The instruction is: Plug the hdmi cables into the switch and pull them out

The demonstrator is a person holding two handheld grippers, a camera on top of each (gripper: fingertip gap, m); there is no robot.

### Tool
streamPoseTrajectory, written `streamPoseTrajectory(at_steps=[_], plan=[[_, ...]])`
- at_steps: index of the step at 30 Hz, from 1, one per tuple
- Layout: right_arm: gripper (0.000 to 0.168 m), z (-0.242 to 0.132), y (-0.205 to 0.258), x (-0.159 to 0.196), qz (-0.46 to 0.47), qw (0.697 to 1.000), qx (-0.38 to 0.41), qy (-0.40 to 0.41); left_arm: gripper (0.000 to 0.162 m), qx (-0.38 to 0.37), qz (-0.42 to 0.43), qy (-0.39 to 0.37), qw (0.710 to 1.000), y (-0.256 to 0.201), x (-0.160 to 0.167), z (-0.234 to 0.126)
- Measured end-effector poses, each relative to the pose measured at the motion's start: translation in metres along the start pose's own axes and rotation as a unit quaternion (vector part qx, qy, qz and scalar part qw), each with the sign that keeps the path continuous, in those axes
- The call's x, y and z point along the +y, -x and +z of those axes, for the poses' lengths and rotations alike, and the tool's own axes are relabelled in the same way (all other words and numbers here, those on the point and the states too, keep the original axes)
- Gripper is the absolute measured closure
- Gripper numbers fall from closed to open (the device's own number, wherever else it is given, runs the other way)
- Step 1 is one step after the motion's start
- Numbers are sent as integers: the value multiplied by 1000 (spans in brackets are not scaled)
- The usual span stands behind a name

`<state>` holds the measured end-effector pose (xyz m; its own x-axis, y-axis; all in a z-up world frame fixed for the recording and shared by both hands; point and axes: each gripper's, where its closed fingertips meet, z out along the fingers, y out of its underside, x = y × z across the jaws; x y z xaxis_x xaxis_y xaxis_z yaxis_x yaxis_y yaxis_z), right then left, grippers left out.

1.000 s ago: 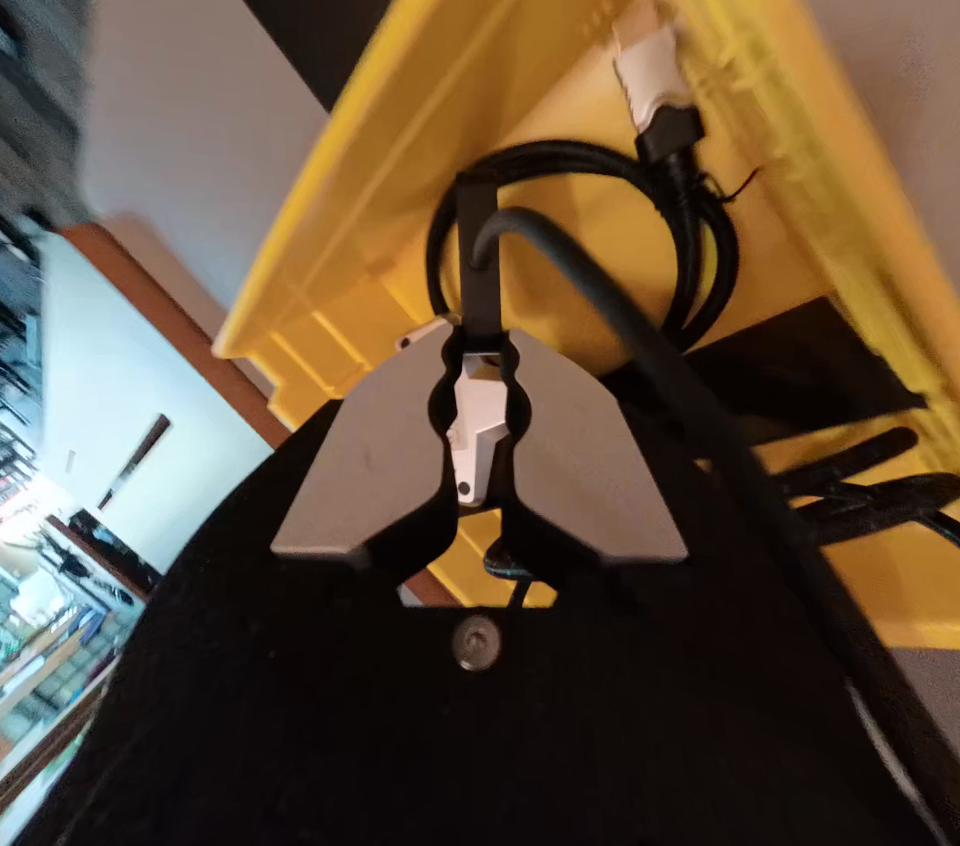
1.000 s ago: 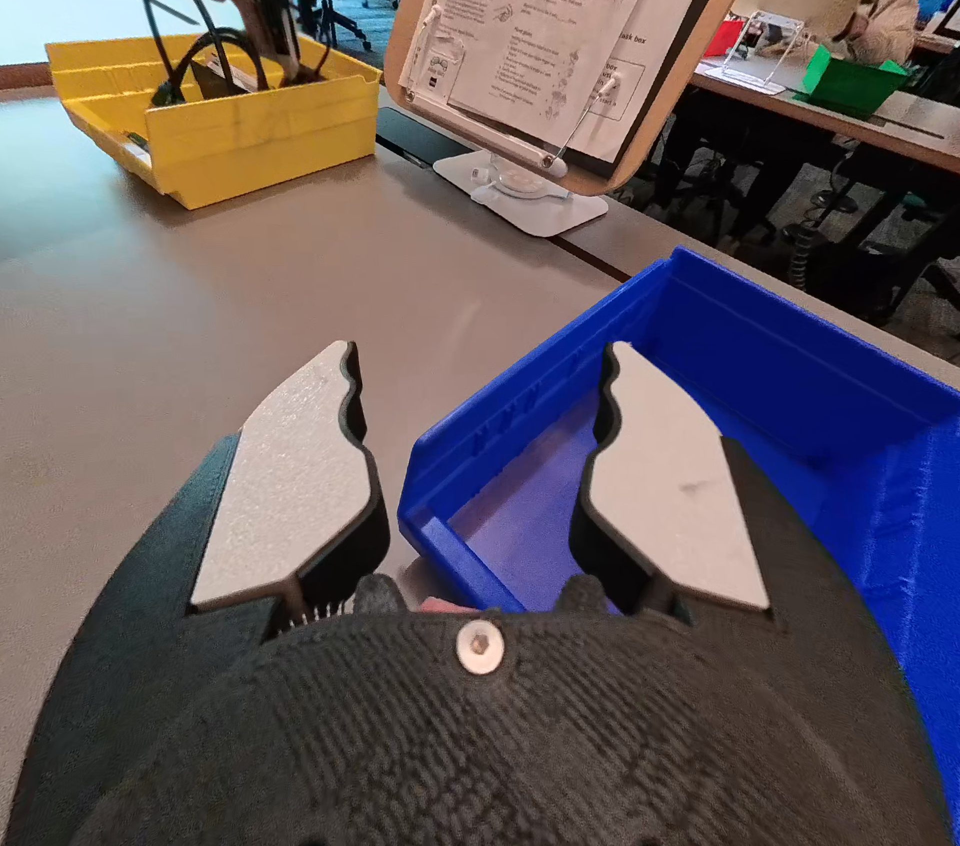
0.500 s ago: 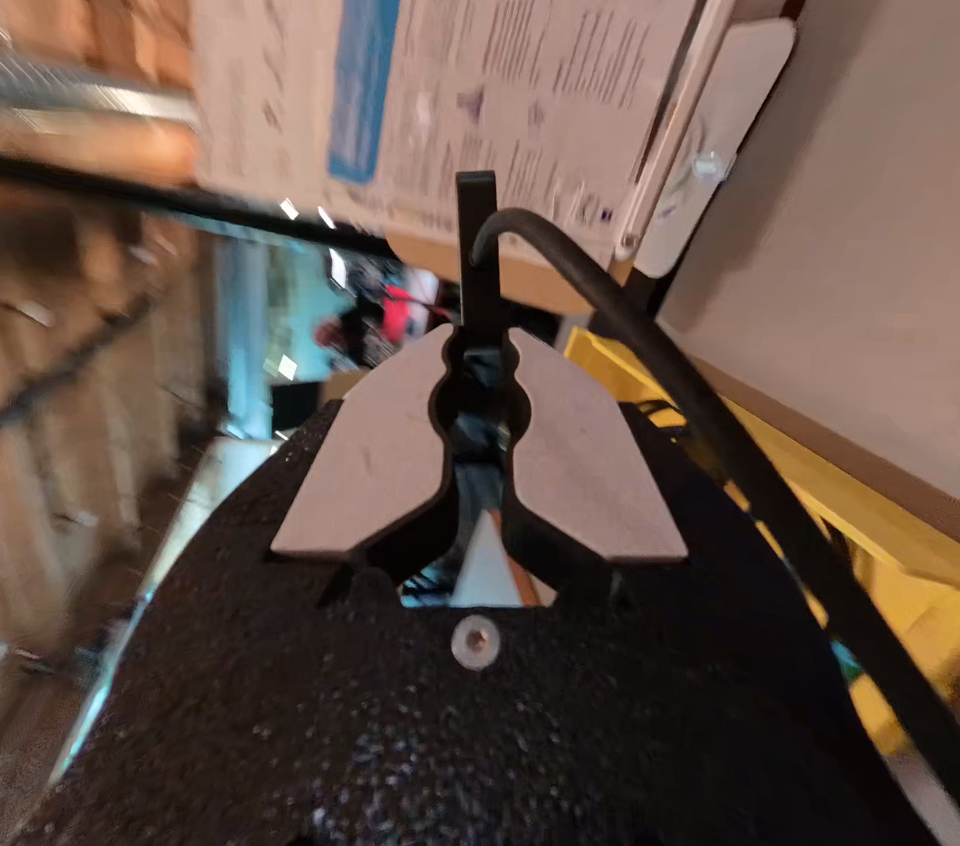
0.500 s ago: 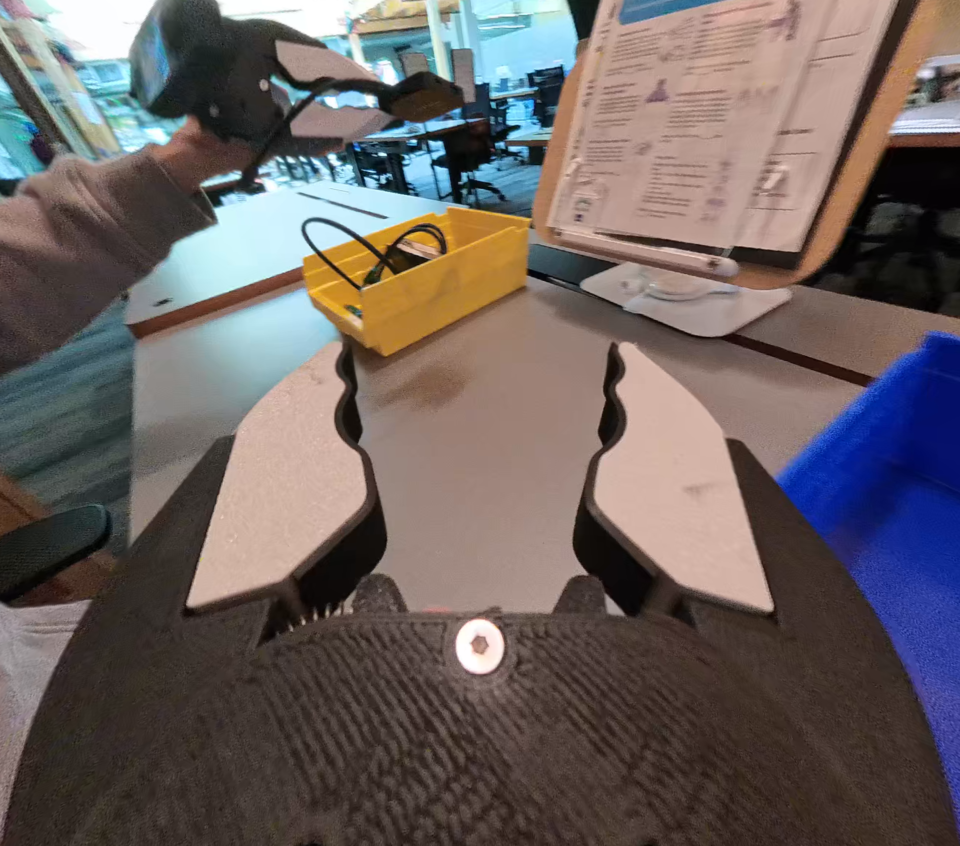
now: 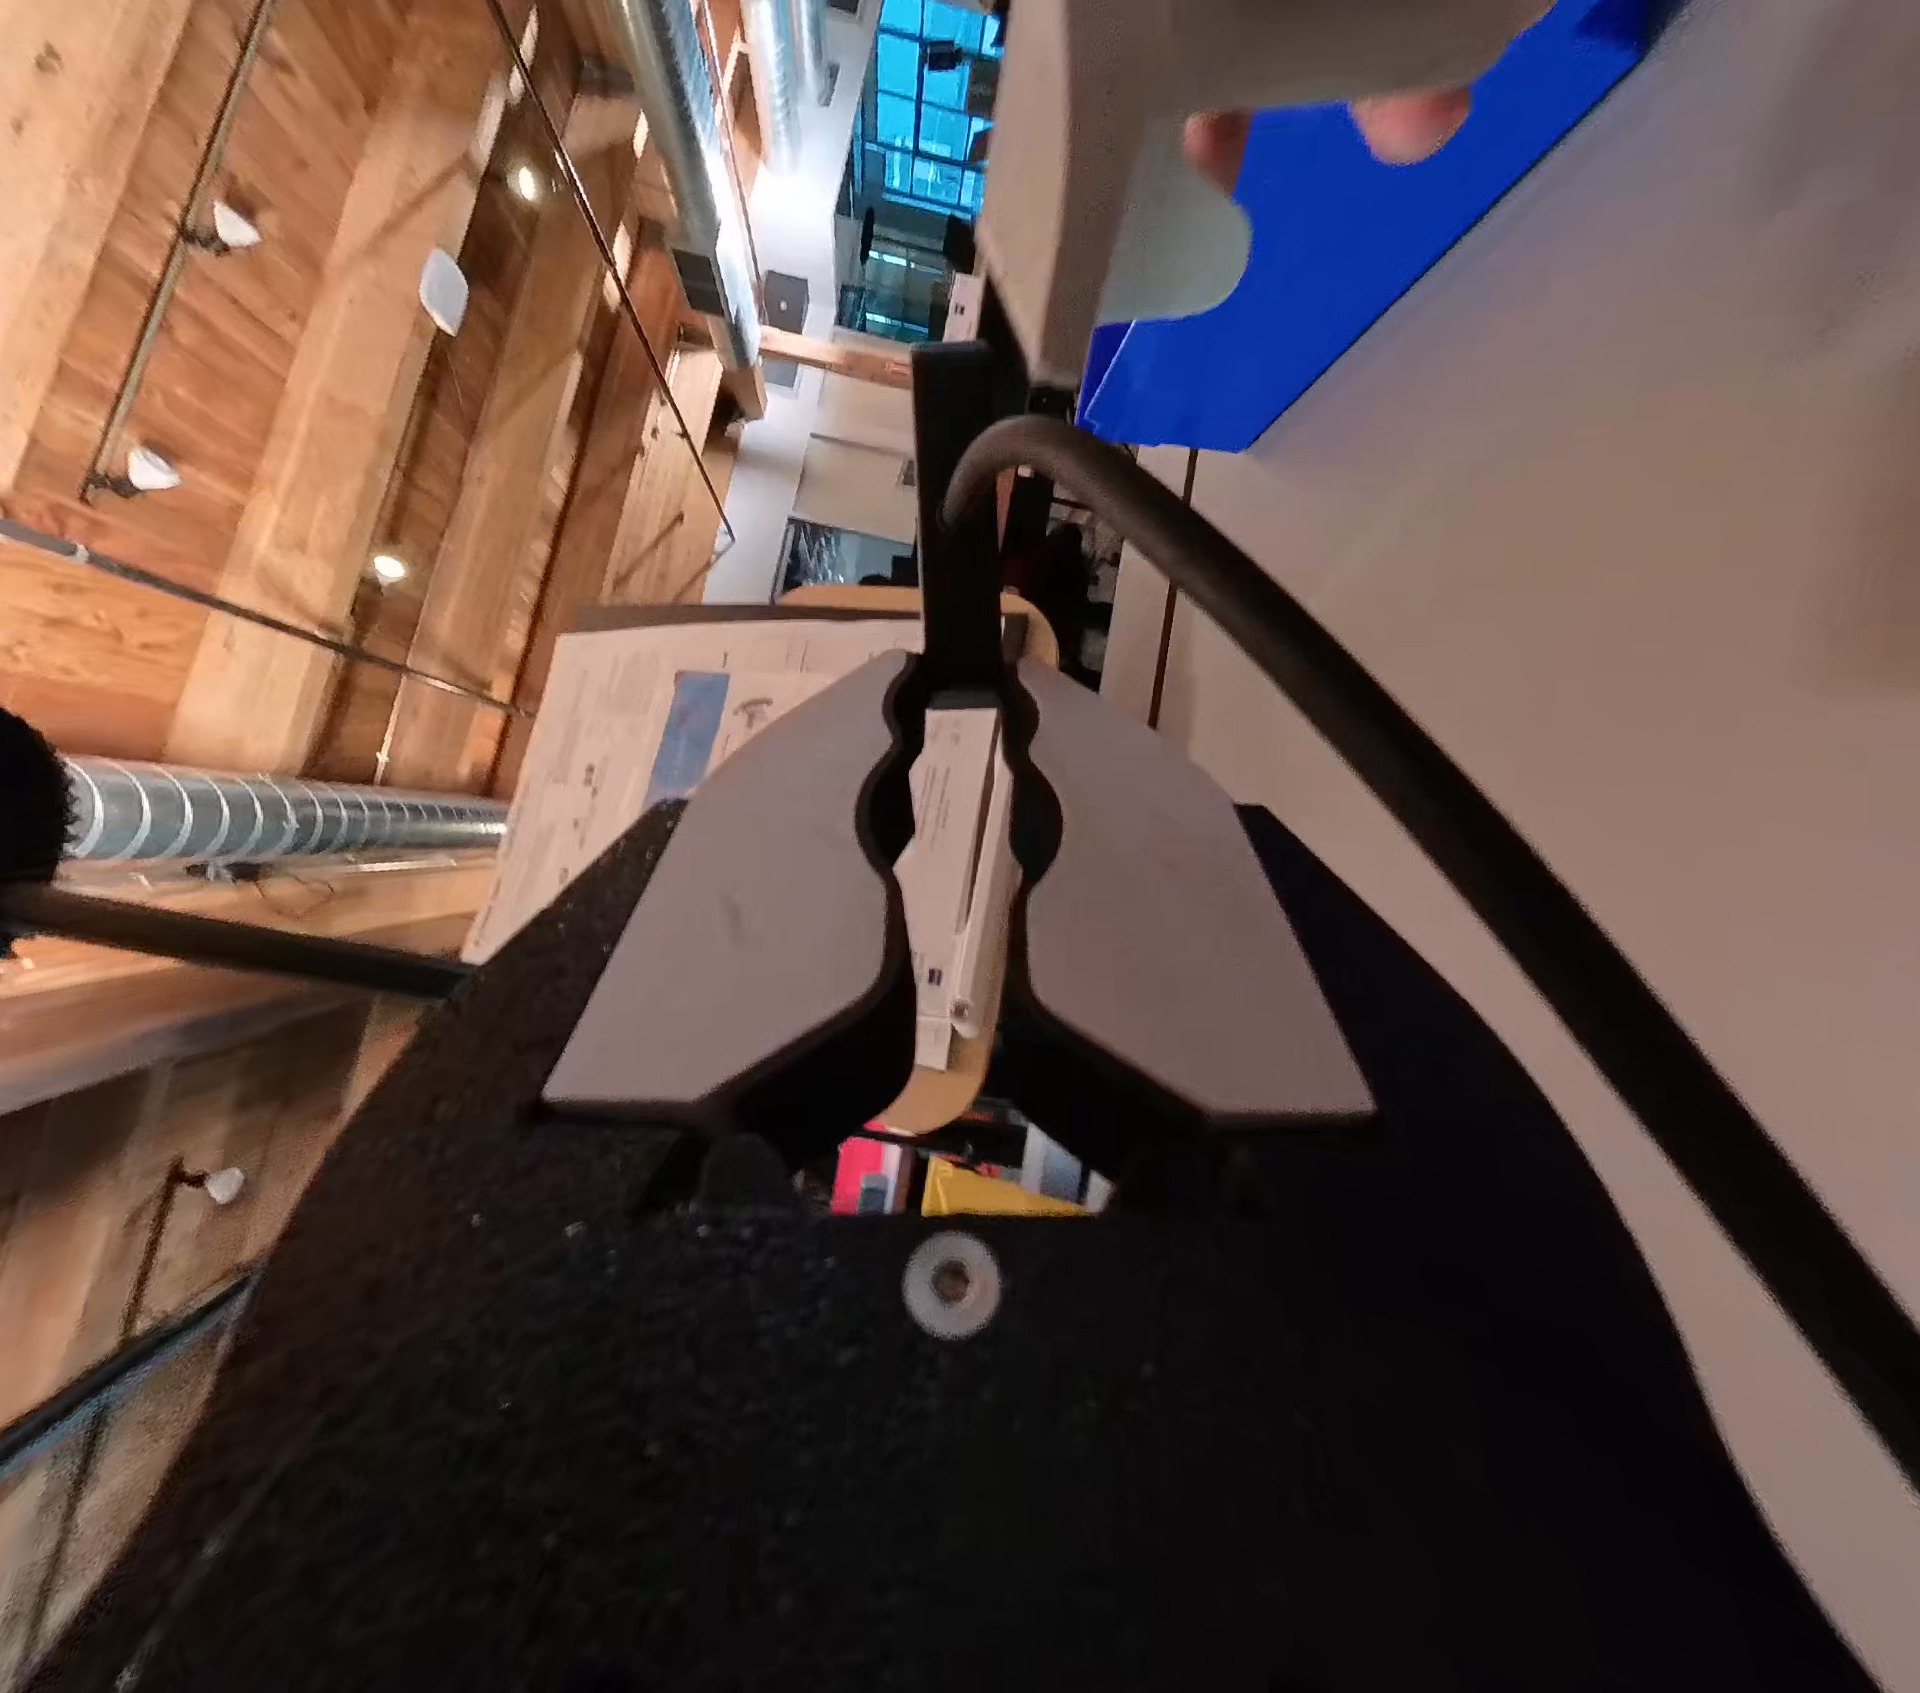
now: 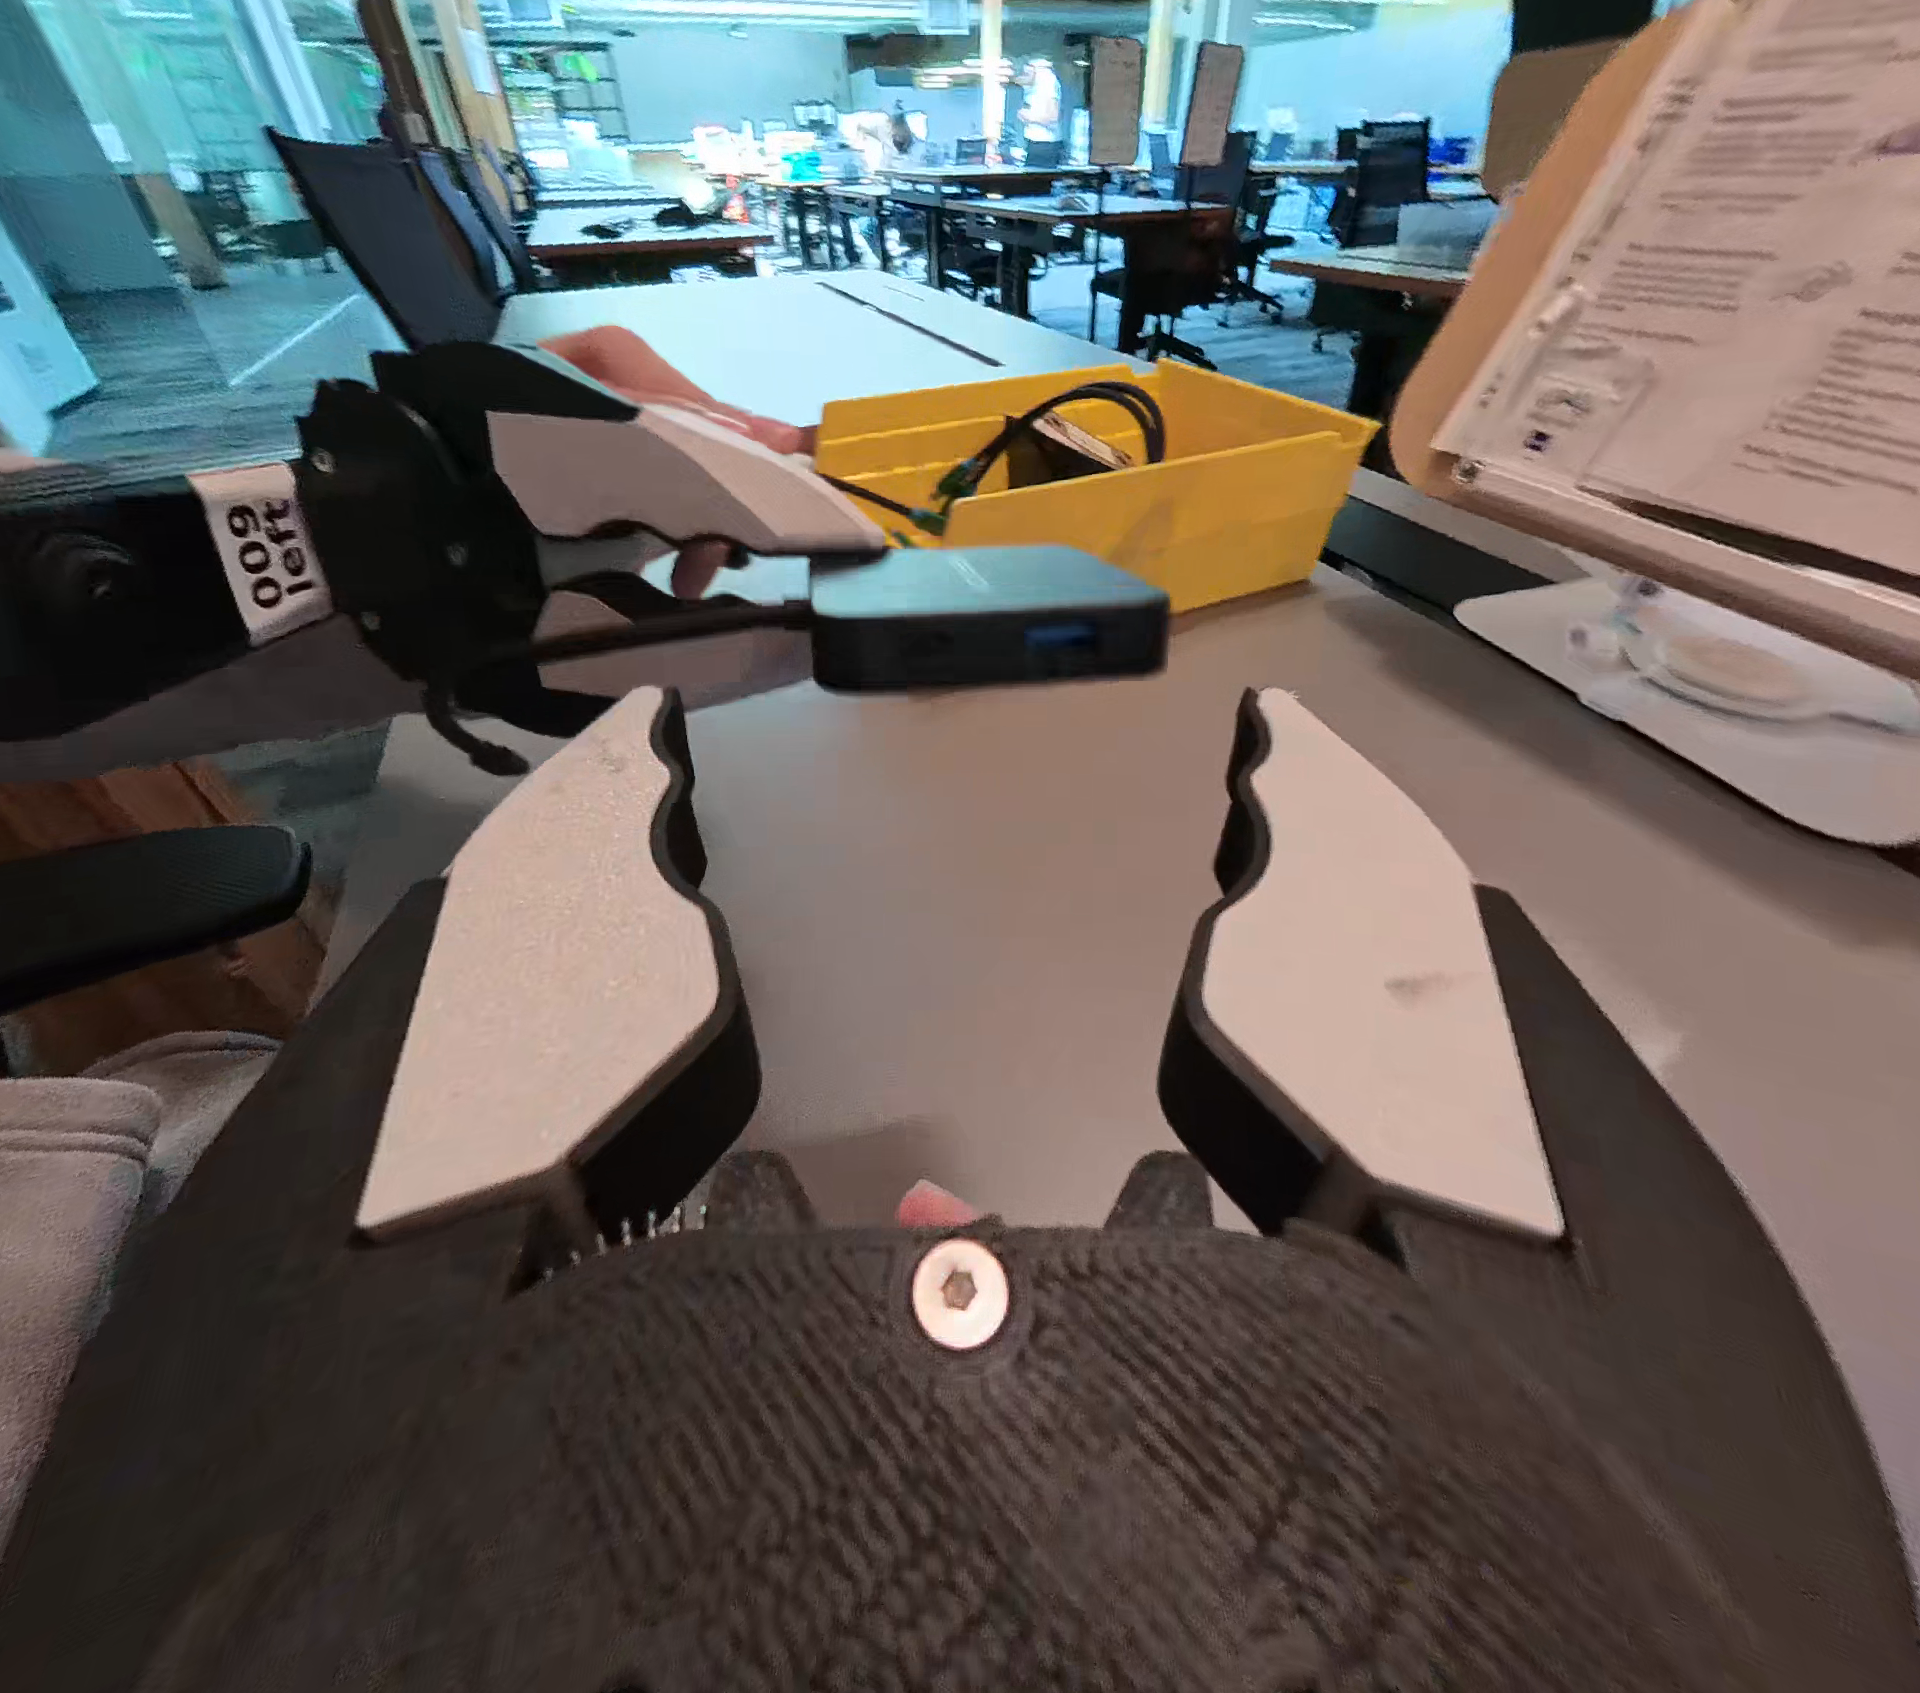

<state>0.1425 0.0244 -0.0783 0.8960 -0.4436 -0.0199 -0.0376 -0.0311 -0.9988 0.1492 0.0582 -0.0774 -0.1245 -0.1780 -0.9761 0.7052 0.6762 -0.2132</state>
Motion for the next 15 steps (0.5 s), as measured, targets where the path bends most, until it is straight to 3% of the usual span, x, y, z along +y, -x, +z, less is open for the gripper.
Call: streamPoseTrajectory(at_steps=[4,6,10,13,15], plan=[[81,0,6,3,-21,1000,-14,7,149,7,42,-23,999,-9,-15,-2],[98,-1,6,6,-29,999,-22,9,149,9,51,-31,998,-11,-17,-4],[98,-3,7,16,-39,998,-47,33,149,26,66,-39,997,-18,-19,-6],[98,-4,9,15,-50,997,-61,10,144,50,-25,-50,997,-20,-20,-8],[98,-6,3,14,-80,996,-47,-2,121,100,-189,-31,976,-22,-11,-9]])
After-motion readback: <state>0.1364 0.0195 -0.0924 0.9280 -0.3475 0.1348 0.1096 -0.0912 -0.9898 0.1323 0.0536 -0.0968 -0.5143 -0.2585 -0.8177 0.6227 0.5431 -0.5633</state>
